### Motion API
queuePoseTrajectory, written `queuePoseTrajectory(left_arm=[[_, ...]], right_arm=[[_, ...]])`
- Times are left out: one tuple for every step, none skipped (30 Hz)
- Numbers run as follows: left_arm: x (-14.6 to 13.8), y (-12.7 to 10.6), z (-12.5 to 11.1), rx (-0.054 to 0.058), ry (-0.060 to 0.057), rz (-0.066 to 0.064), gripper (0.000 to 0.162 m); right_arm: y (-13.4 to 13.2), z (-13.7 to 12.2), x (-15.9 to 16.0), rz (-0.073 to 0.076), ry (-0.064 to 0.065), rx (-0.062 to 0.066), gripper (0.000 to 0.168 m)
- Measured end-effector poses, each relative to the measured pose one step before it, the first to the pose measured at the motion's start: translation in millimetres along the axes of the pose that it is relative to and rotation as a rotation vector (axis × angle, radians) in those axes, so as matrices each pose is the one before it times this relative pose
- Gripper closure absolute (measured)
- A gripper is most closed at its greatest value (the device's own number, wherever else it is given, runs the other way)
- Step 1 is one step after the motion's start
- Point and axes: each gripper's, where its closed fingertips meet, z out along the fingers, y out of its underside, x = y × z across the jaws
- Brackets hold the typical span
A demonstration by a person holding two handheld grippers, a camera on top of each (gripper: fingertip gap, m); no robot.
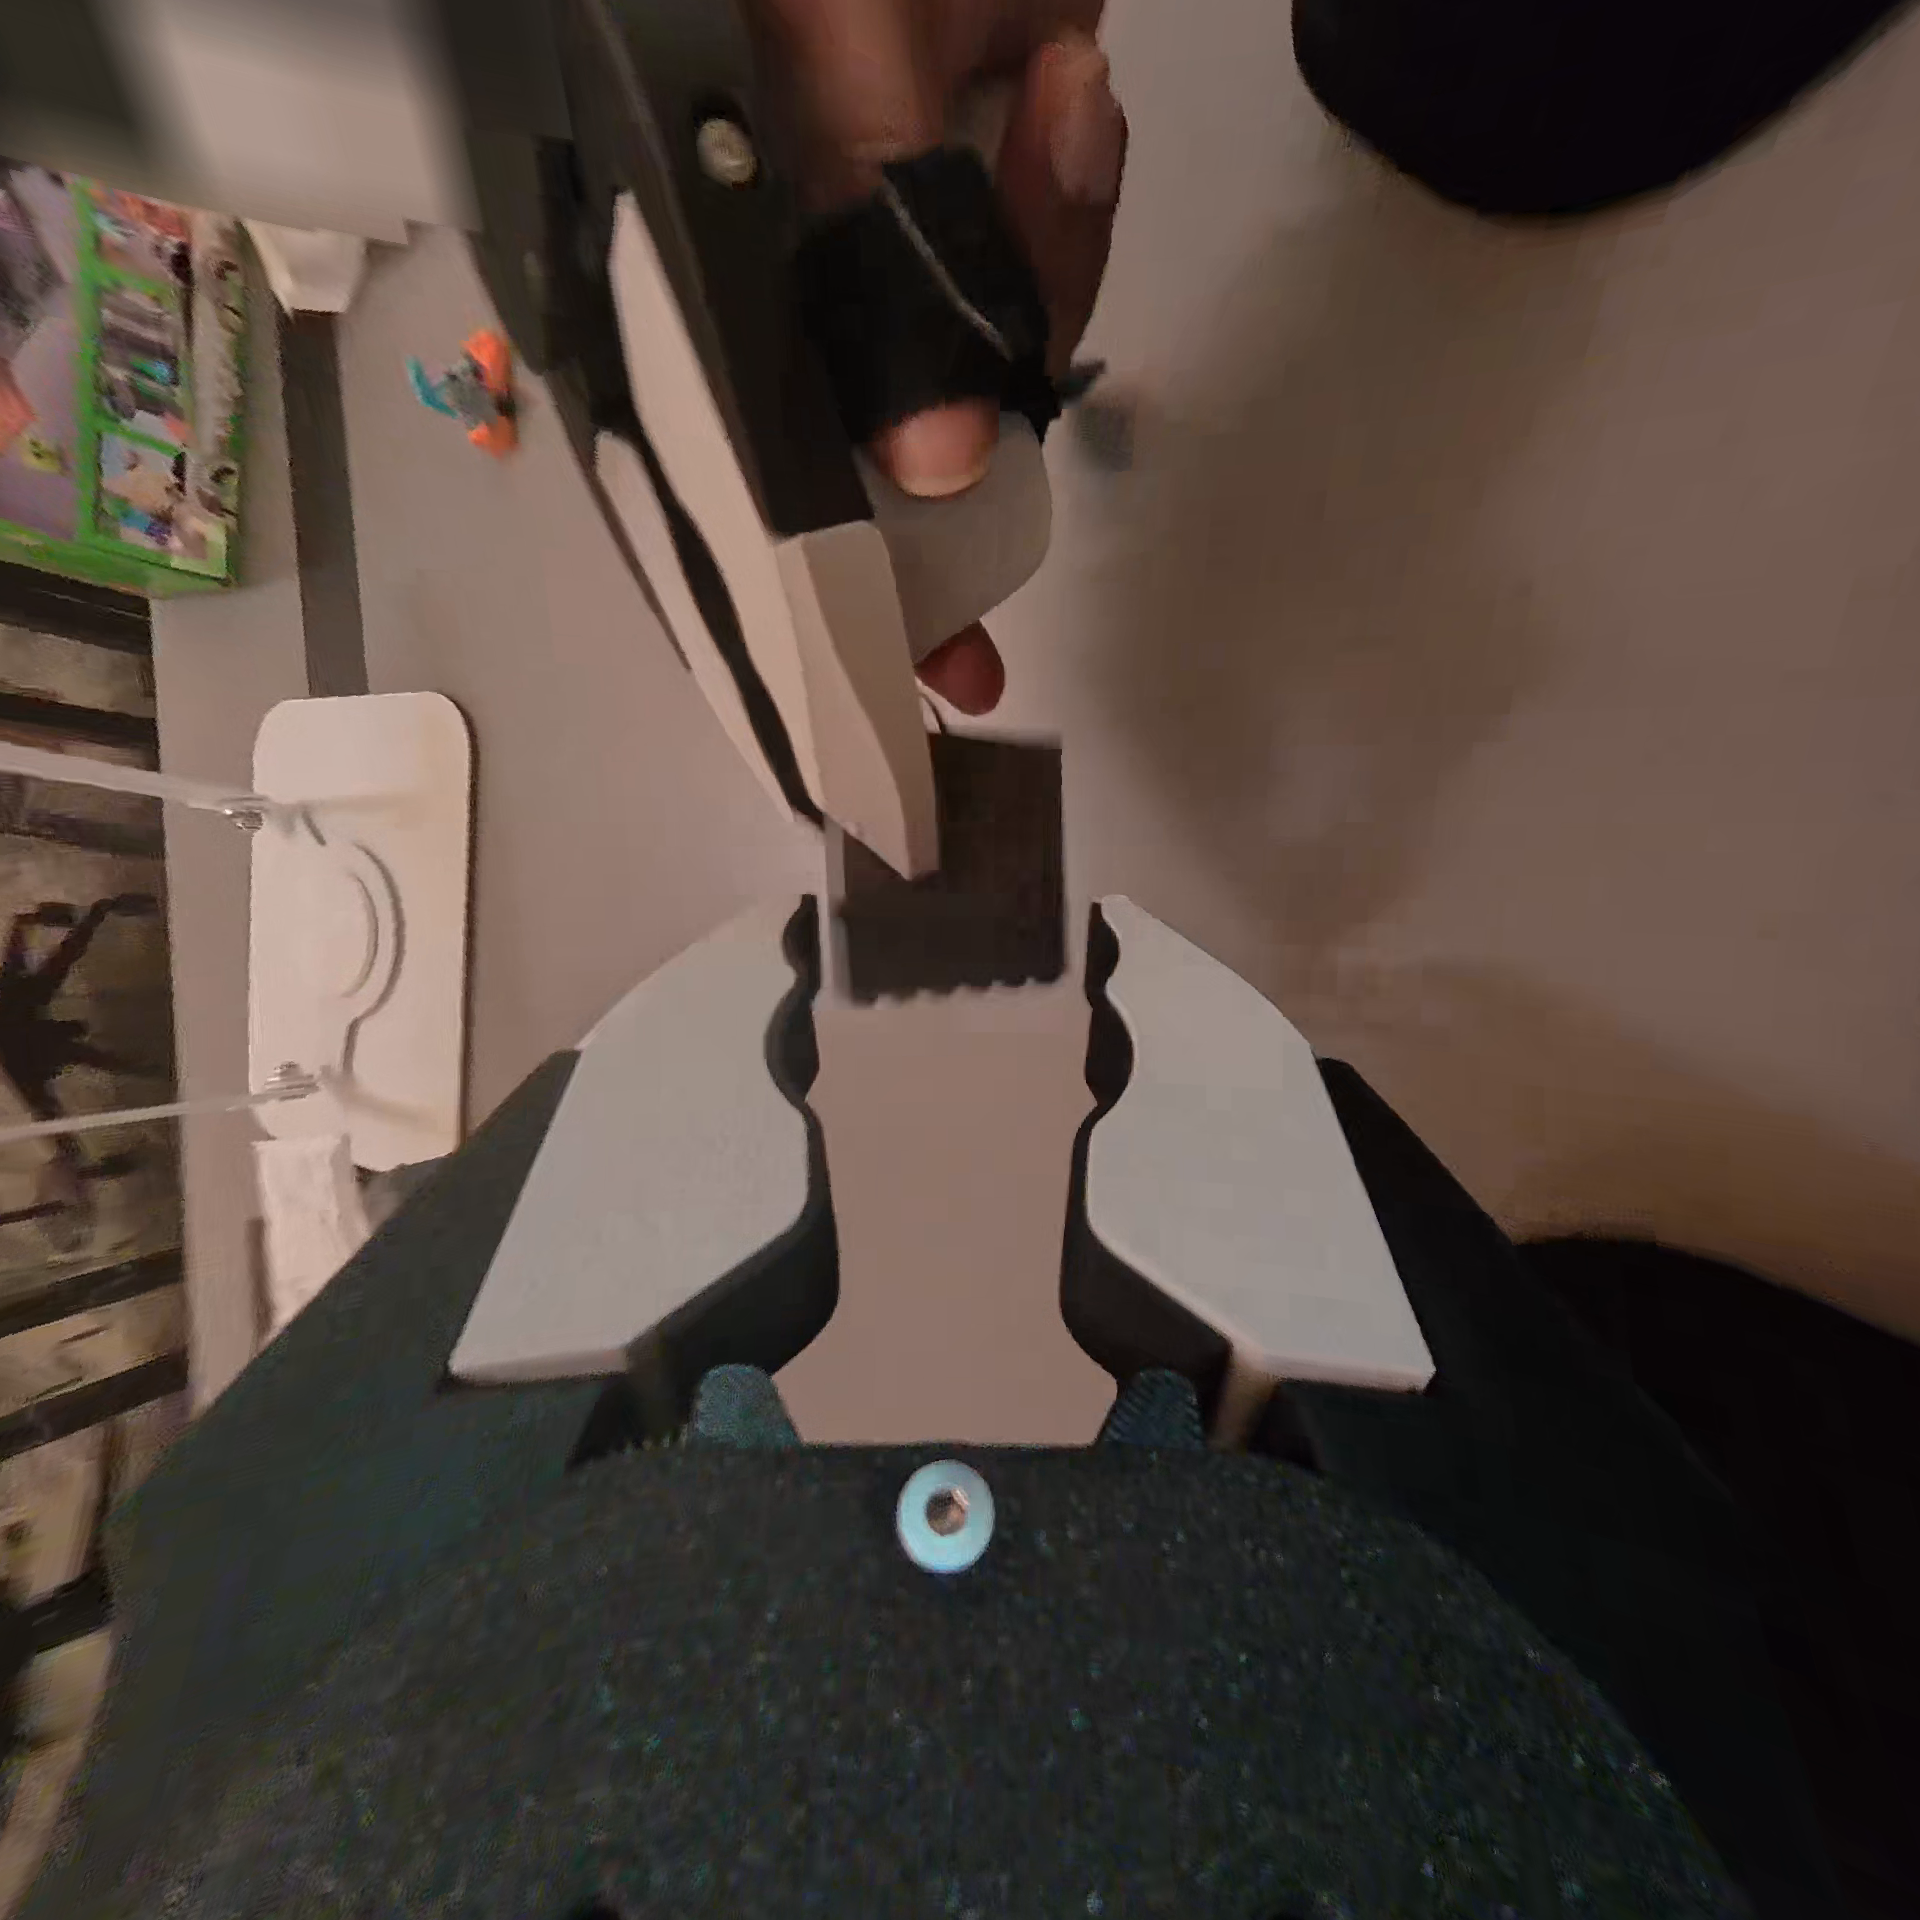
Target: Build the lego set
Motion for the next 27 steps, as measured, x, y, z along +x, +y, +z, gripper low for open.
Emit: queuePoseTrajectory(left_arm=[[-3.42, -1.82, -2.33, 0.0507, 0.0043, -0.0658, 0.106], [-4.63, -2.45, -2.95, 0.0703, 0.0075, -0.0846, 0.103], [-4.62, -4.54, -3.29, 0.0964, 0.0157, -0.1019, 0.103], [-2.79, -5.46, -2.58, 0.1064, 0.0322, -0.1218, 0.105], [-1.49, -4.51, -1.49, 0.0929, 0.0411, -0.1258, 0.108], [-1.5, -4.01, -0.32, 0.0832, 0.035, -0.1076, 0.11], [-1.53, -4.14, 1.01, 0.0782, 0.0266, -0.0814, 0.114], [-1.1, -3.35, 2.22, 0.0667, 0.0207, -0.0601, 0.117], [-0.82, -3.08, 3.01, 0.0563, 0.0184, -0.0505, 0.121], [0.96, -2.91, 3.4, 0.0489, 0.027, -0.0441, 0.125], [1.82, -3.62, 3.19, 0.046, 0.0311, -0.04, 0.13], [-1.07, -3.81, 2.44, 0.0419, 0.0103, -0.0283, 0.136], [-2.78, -2.36, 1.48, 0.0255, -0.0013, -0.0105, 0.147], [-1.44, -1.29, 0.66, 0.0118, 0.0056, 0.0054, 0.152], [0.19, -0.65, 0.45, -0.0013, 0.0121, 0.003, 0.153], [-0.48, 0.63, 0.31, -0.0141, 0.0028, 0.0112, 0.153], [-0.2, 2.21, 0.56, -0.0271, -0.0004, 0.0252, 0.154], [-0.5, 2.98, 0.36, -0.038, -0.0027, 0.0314, 0.154], [-3.09, 2.87, -0.2, -0.0428, -0.0196, 0.0344, 0.154], [-3.95, 2.46, -1.1, -0.0458, -0.0198, 0.0357, 0.155], [-5.61, 4.26, -1.45, -0.0631, -0.0205, 0.03, 0.155], [-9.72, 6.47, -1.37, -0.0803, -0.0409, 0.0344, 0.154], [-9.26, 9.66, -0.29, -0.1011, -0.03, 0.0449, 0.154], [-12.0, 9.74, 0.88, -0.0992, -0.0456, 0.0426, 0.154], [-10.34, 9.84, 2.52, -0.094, -0.0333, 0.0486, 0.154], [-5.0, 10.6, 4.35, -0.0961, 0.0057, 0.0375, 0.154], [-5.93, 7.91, 5.5, -0.0762, 0.0014, 0.021, 0.154]], right_arm=[[-2.88, -6.86, 5.15, -0.0169, 0.0122, 0.0363, 0.161], [-4.31, -8.17, 3.88, -0.0304, 0.0041, 0.0444, 0.161], [-5.45, -8.31, 1.57, -0.0334, -0.0085, 0.0534, 0.161], [-6.8, -7.82, 1.11, -0.0305, -0.007, 0.0634, 0.161], [-8.08, -6.53, -1.09, -0.0331, -0.0136, 0.072, 0.161], [-7.37, -4.62, -2.49, -0.0344, -0.0146, 0.0657, 0.161], [-5.76, -2.45, -2.02, -0.0339, -0.0065, 0.0538, 0.161], [-4.01, -0.66, -2.91, -0.0318, -0.0103, 0.0429, 0.161], [-2.78, 0.58, -2.62, -0.0259, -0.0096, 0.0336, 0.161], [-1.63, 1.33, -1.18, -0.0263, 0.0, 0.0258, 0.161], [-1.02, 1.59, -0.51, -0.0301, 0.0026, 0.0191, 0.161], [-1.36, 1.09, -1.44, -0.0309, -0.0032, 0.0195, 0.161], [-2.29, 0.6, -1.32, -0.0232, -0.0033, 0.0237, 0.161], [-2.52, 0.15, -1.05, -0.0144, -0.0031, 0.0214, 0.161], [-1.32, -0.16, 0.61, -0.0104, 0.0058, 0.0099, 0.161], [0.43, -0.57, 1.36, -0.0129, 0.0073, -0.0043, 0.16], [1.82, -1.0, 1.65, -0.0121, 0.0081, -0.015, 0.16], [2.76, -1.2, 1.85, -0.0137, 0.0082, -0.0242, 0.158], [3.29, -1.61, 3.1, -0.0169, 0.0171, -0.0336, 0.157], [3.26, -2.52, 4.55, -0.0245, 0.0284, -0.039, 0.156], [1.89, -3.64, 5.62, -0.0283, 0.0361, -0.0349, 0.153], [1.14, -4.83, 6.66, -0.0246, 0.0414, -0.0318, 0.151], [1.11, -5.4, 6.65, -0.0148, 0.0386, -0.0296, 0.151], [0.75, -5.61, 5.04, -0.0039, 0.0255, -0.0216, 0.15], [0.17, -5.34, 3.27, 0.0064, 0.0148, -0.0108, 0.151], [0.51, -4.62, 2.24, 0.0145, 0.0088, -0.0058, 0.151], [1.35, -3.83, 0.63, 0.0165, 0.0011, -0.0043, 0.151]])
